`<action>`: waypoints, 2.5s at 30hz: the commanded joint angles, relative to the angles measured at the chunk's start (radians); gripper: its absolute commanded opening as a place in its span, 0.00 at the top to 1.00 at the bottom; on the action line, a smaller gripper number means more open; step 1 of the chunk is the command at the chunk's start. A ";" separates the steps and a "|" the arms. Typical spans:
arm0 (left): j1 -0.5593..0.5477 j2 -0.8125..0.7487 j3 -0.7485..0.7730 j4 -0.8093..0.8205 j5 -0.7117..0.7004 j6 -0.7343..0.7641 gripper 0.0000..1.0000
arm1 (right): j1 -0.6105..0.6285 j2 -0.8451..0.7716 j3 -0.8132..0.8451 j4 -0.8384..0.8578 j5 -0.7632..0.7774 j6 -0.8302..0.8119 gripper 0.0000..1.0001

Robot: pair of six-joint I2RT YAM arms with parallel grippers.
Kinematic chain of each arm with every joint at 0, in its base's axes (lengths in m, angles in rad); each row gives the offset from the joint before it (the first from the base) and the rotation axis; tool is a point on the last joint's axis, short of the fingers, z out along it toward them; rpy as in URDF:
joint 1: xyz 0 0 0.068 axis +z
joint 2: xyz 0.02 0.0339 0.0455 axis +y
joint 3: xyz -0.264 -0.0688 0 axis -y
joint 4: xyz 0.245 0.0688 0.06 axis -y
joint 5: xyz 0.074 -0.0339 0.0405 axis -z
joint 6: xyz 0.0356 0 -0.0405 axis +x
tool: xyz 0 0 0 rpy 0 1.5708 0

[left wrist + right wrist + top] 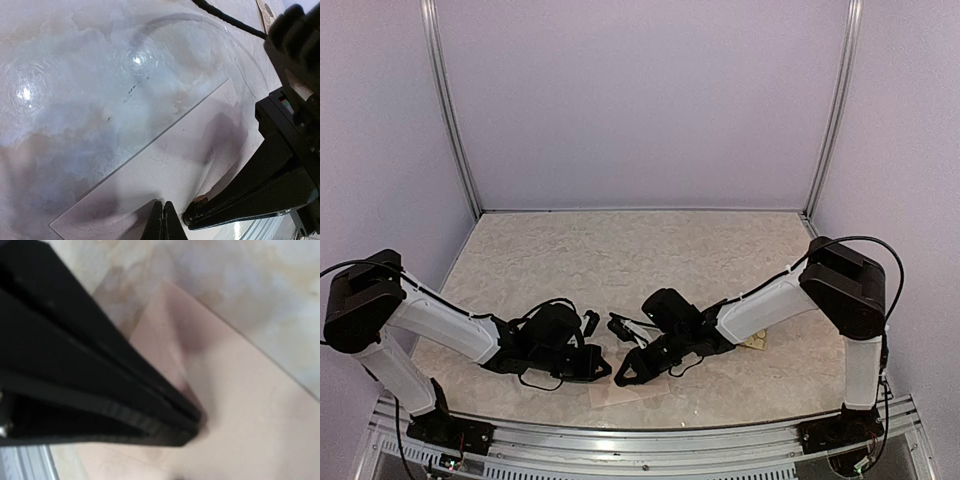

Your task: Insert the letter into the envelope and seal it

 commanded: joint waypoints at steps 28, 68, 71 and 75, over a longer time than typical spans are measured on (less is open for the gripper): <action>0.007 0.013 -0.021 -0.051 -0.022 0.001 1.00 | -0.054 -0.157 -0.084 -0.004 -0.010 0.078 1.00; 0.040 -0.317 0.047 -0.212 -0.245 0.081 0.32 | -0.049 -0.369 -0.165 -0.117 0.180 0.047 0.22; 0.121 -0.368 0.063 -0.201 -0.235 0.145 0.17 | -0.092 -0.426 -0.183 -0.117 0.263 0.023 0.11; 0.254 -0.343 0.088 -0.137 -0.243 0.274 0.09 | -0.209 -0.452 -0.217 -0.060 0.333 -0.030 0.05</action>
